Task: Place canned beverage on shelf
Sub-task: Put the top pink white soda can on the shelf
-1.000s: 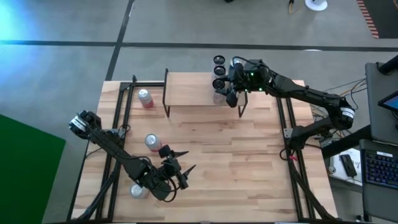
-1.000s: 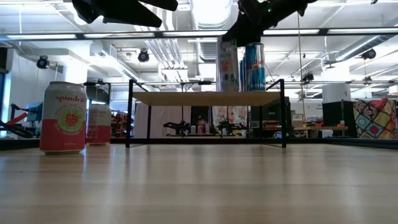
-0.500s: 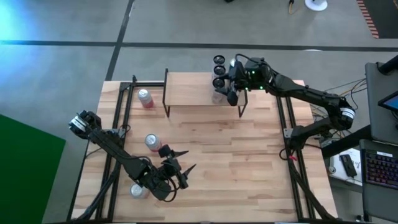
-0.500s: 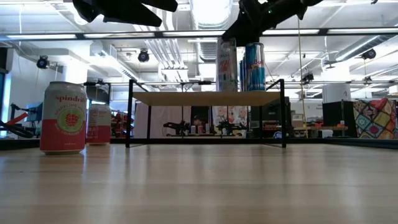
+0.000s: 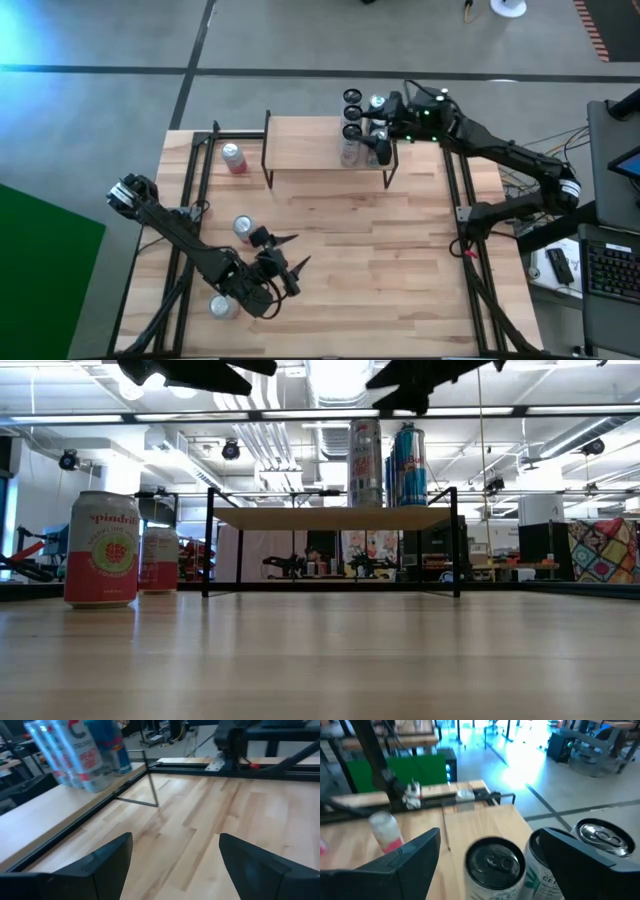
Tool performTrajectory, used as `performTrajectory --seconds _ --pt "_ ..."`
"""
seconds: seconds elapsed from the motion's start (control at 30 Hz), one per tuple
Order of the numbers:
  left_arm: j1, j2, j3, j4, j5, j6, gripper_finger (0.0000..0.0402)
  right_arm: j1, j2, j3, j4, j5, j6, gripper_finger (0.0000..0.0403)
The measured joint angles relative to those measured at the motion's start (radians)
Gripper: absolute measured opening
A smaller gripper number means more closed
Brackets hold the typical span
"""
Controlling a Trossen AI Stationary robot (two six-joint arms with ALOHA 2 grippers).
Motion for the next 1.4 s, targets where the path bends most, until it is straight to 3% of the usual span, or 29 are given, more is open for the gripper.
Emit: performTrajectory --seconds 0.1,0.33,0.53,0.87,1.03,1.17,1.4 --pt "0.022 -0.029 0.000 -0.085 0.002 -0.036 0.0281 0.023 -0.033 -0.012 0.004 0.007 0.043 0.0327" --pt "0.098 -0.149 -0.055 -0.247 0.032 -0.108 0.0268 0.154 -0.140 -0.118 0.098 0.185 0.043 0.0327" --pt "0.211 -0.364 -0.154 -0.379 0.063 -0.175 0.0264 0.269 -0.194 -0.303 0.268 0.182 0.087 0.0327" --pt "0.523 -0.679 -0.323 -0.389 0.093 -0.202 0.0265 0.393 -0.154 -0.505 0.490 0.184 0.133 0.0327" --pt "0.714 -0.713 -0.395 -0.411 0.111 -0.203 0.0265 0.437 -0.132 -0.563 0.598 0.183 0.122 0.0327" --pt "0.874 -0.707 -0.442 -0.410 0.192 -0.225 0.0269 0.438 -0.131 -0.586 0.615 0.187 0.122 0.0327" --pt "1.058 -0.695 -0.491 -0.357 0.338 -0.176 0.0316 0.438 -0.123 -0.623 0.660 0.186 0.128 0.0327"
